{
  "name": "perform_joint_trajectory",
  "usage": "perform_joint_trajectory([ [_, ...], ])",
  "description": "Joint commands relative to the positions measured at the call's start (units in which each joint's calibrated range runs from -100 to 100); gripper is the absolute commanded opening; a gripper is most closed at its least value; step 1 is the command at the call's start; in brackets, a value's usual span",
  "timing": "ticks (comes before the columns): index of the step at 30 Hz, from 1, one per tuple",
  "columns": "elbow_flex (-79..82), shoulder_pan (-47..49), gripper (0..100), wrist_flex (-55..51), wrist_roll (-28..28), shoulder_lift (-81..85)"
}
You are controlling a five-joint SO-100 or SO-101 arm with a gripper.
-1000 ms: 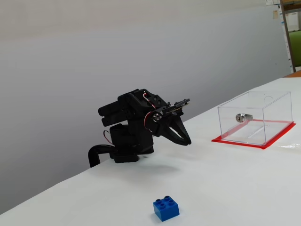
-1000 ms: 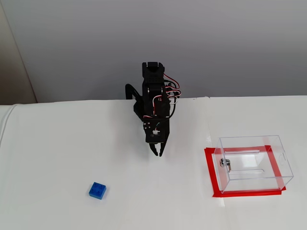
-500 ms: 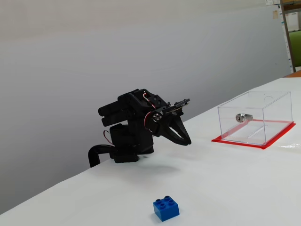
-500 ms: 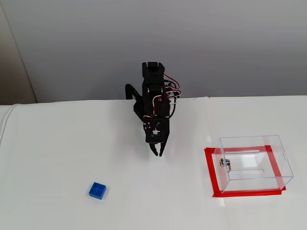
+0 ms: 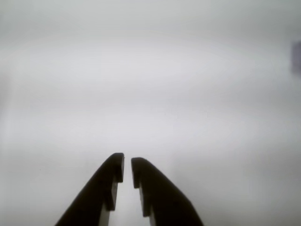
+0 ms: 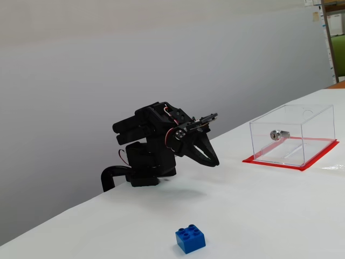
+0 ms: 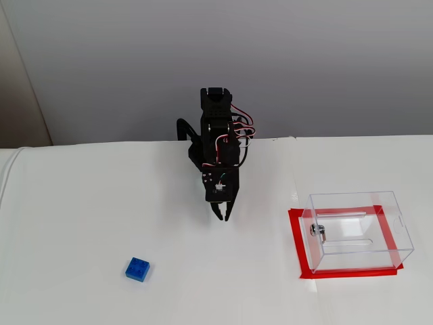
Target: Pick the blue lego brick and place it into the transparent box
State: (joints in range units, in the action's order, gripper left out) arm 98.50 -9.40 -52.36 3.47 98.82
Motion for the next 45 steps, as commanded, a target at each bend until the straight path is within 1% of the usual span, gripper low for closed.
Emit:
perform_joint_trajectory([
  [1, -1.2, 0.9, 2, 0.7, 0.2, 0.2],
  [6, -8.0, 2.8, 2, 1.1, 0.3, -5.2],
  [15, -26.0, 2.5, 2, 0.3, -0.1, -27.5],
  [23, -36.1, 1.8, 2, 0.2, -0.2, -34.8],
  [29, -40.0, -2.2, 2, 0.2, -0.2, -35.3],
  [41, -43.8, -16.1, 2, 0.2, -0.2, -35.5],
  [45, -45.2, -20.3, 2, 0.2, -0.2, -39.1],
])
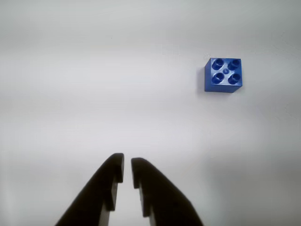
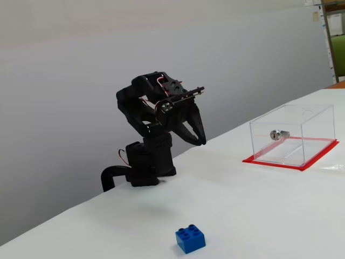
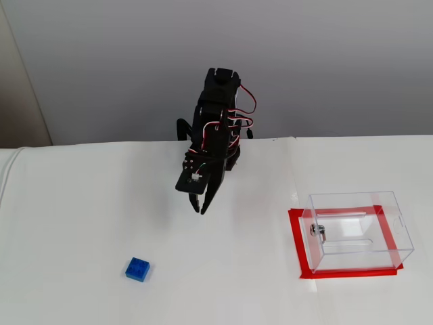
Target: Pick the blue lego brick and place it into the transparent box
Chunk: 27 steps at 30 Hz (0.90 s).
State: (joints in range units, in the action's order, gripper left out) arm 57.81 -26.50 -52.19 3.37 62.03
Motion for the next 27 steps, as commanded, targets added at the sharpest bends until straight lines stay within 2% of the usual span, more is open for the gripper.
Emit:
perform_joint_trajectory([
  [1, -5.2, -4.1, 2, 0.1, -0.1, -3.9],
  [18, -22.2, -23.3, 2, 0.7, -0.1, -31.4],
  [27, -35.7, -27.4, 2, 0.1, -0.2, -43.9],
])
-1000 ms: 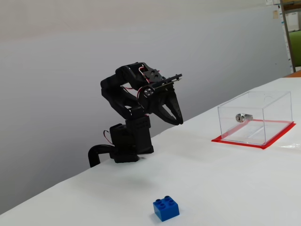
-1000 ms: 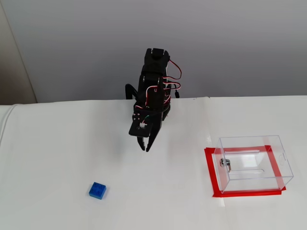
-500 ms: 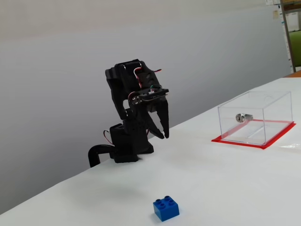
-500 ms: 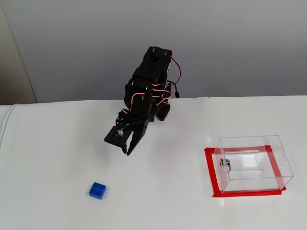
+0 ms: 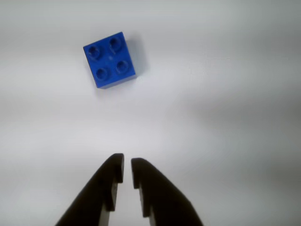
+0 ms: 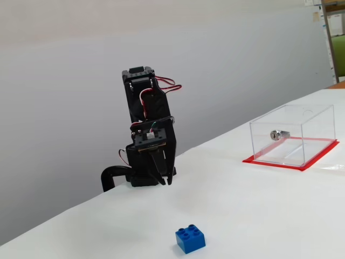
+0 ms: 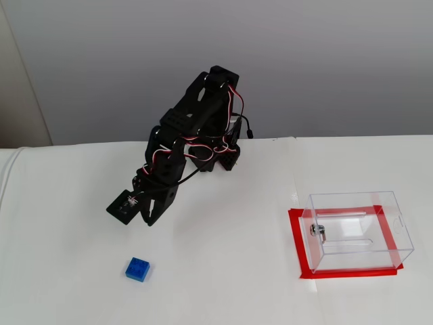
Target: Pick the blue lego brick and place it into the transparent box
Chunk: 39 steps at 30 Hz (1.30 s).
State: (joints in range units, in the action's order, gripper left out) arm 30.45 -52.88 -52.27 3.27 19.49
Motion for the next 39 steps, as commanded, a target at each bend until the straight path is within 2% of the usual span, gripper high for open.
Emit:
perform_joint_trajectory([
  [1, -10.1, -1.0, 2, 0.1, -0.3, -2.3],
  [13, -27.9, -0.6, 2, 0.1, -7.9, -16.0],
  [18, -30.5, 0.0, 2, 0.1, -11.7, -20.5],
  [26, -30.5, 1.9, 2, -3.0, -14.5, -24.4],
  [30, -30.5, 2.1, 10, -3.0, -15.2, -25.2],
  [34, -29.9, 2.3, 14, -3.0, -15.0, -25.2],
  [39, -29.8, 3.6, 28, -2.9, -14.7, -25.3],
])
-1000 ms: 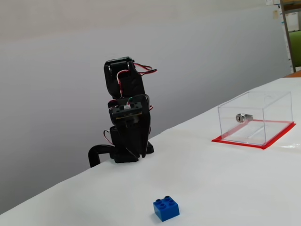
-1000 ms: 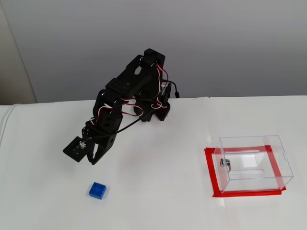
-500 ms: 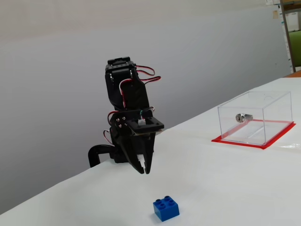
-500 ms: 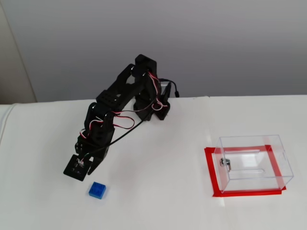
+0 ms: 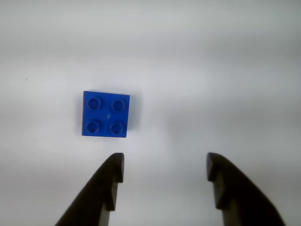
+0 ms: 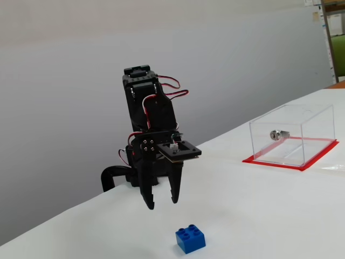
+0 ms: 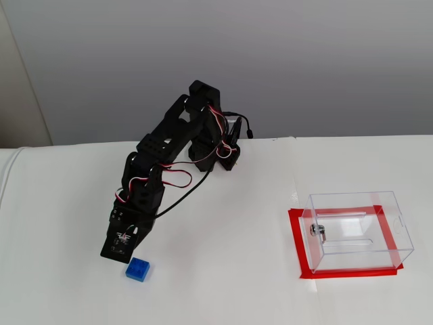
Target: Pick the blue lego brick and place it into the transparent box
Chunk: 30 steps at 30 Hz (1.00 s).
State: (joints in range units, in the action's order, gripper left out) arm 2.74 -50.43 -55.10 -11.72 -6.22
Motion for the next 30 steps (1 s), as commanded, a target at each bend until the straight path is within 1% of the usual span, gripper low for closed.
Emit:
perform_joint_trajectory([
  [1, -2.1, 1.4, 31, 0.0, 0.3, 0.3],
  [5, -2.2, 2.3, 34, 0.2, 1.0, -1.0],
  [9, -2.9, 3.2, 34, 1.1, 4.2, -4.1],
  [17, -2.8, 5.8, 33, 5.8, 7.2, -5.6],
  [30, -3.0, 8.4, 33, 6.9, 8.0, -8.1],
])
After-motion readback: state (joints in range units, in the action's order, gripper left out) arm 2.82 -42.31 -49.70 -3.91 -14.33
